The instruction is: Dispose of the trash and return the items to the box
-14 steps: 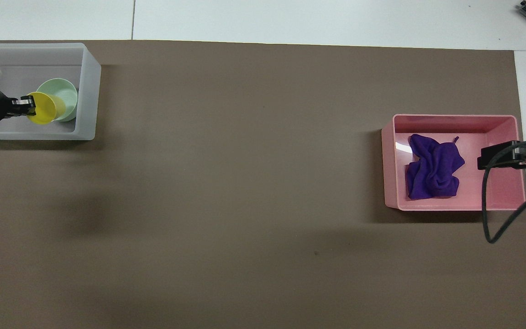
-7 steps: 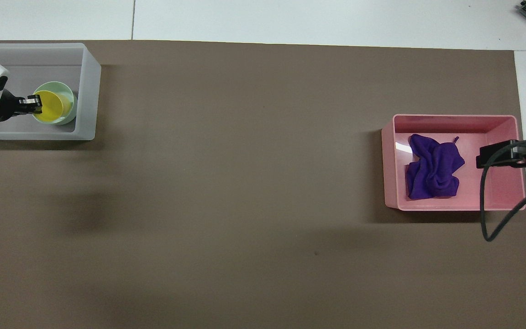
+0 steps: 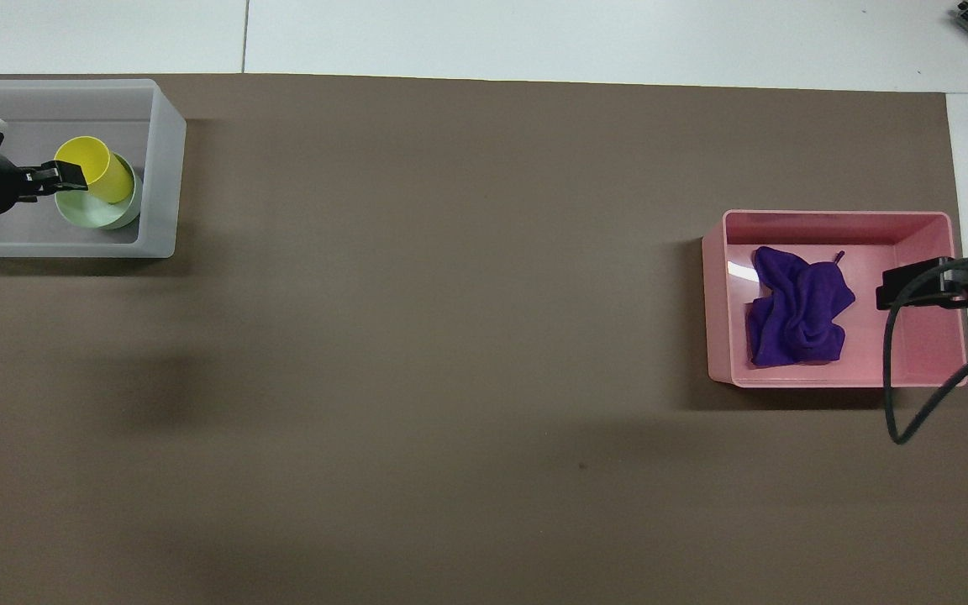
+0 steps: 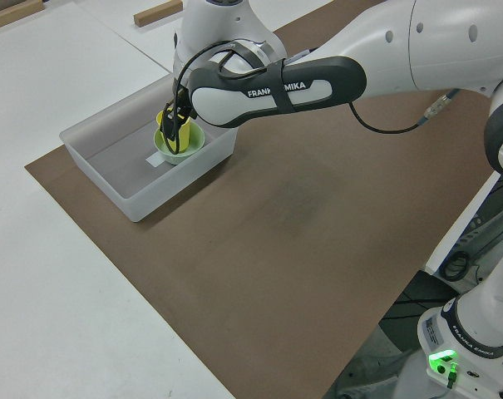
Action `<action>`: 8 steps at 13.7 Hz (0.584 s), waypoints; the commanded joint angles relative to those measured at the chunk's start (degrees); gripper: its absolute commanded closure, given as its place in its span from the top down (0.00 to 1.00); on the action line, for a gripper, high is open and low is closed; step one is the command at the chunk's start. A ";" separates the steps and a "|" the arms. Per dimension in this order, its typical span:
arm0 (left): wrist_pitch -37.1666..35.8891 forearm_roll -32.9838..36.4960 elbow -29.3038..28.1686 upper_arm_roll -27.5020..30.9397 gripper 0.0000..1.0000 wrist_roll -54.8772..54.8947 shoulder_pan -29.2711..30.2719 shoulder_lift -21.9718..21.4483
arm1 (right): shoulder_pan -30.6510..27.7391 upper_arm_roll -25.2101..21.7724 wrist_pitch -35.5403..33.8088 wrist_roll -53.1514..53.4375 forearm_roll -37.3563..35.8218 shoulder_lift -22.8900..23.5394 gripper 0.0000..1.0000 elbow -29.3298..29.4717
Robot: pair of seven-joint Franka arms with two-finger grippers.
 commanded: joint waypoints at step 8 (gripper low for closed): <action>-38.75 -0.64 9.63 -0.83 1.00 -0.53 -2.16 -12.53 | -0.49 0.27 5.46 -1.20 0.22 -1.64 1.00 -3.29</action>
